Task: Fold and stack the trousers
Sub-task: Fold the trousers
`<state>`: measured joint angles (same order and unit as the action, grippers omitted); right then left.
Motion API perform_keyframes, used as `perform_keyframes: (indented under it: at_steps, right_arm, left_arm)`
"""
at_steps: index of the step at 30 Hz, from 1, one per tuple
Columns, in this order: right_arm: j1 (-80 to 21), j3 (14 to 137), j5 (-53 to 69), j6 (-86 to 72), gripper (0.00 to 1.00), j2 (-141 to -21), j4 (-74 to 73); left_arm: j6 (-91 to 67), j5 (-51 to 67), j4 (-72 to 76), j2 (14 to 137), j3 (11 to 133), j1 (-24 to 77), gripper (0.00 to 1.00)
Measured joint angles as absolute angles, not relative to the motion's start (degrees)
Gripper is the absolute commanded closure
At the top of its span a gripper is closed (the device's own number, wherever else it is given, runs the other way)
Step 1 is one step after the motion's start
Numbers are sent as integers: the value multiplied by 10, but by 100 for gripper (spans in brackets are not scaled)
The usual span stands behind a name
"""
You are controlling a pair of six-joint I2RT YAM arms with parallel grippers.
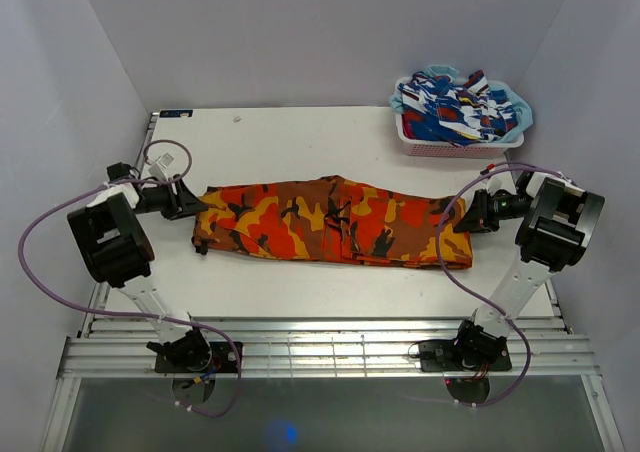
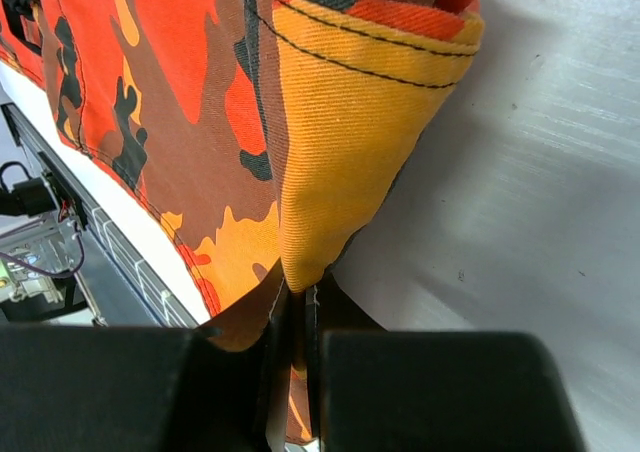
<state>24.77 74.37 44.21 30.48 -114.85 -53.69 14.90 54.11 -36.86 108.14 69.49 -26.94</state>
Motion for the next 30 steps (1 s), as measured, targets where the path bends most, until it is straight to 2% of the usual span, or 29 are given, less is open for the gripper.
perform_keyframes:
  at_steps: [1, 3, 4, 7, 17, 24, 27, 30]
  right_arm:
    - [248, 744, 441, 305, 92, -1150, -538]
    - [248, 747, 439, 305, 92, -1151, -540]
    - [248, 748, 438, 306, 92, -1152, -541]
    - [248, 755, 432, 307, 92, -1157, -544]
    - [247, 773, 406, 307, 92, -1185, -556]
    - [247, 781, 402, 307, 92, -1186, -563]
    - [247, 784, 402, 310, 92, -1186, -569]
    - [248, 791, 397, 316, 92, -1189, -574]
  left_arm:
    - [147, 541, -369, 1082, 695, -264, 52]
    - [140, 538, -367, 1084, 695, -251, 61]
    - [137, 536, -365, 1085, 695, -246, 75]
    - [127, 530, -365, 1087, 702, -235, 100]
    - [90, 535, -363, 1087, 803, -220, 100]
    - [91, 514, -314, 1134, 811, -206, 100]
    - [92, 487, -281, 1183, 792, -205, 96]
    - [77, 503, -264, 1225, 795, -204, 75]
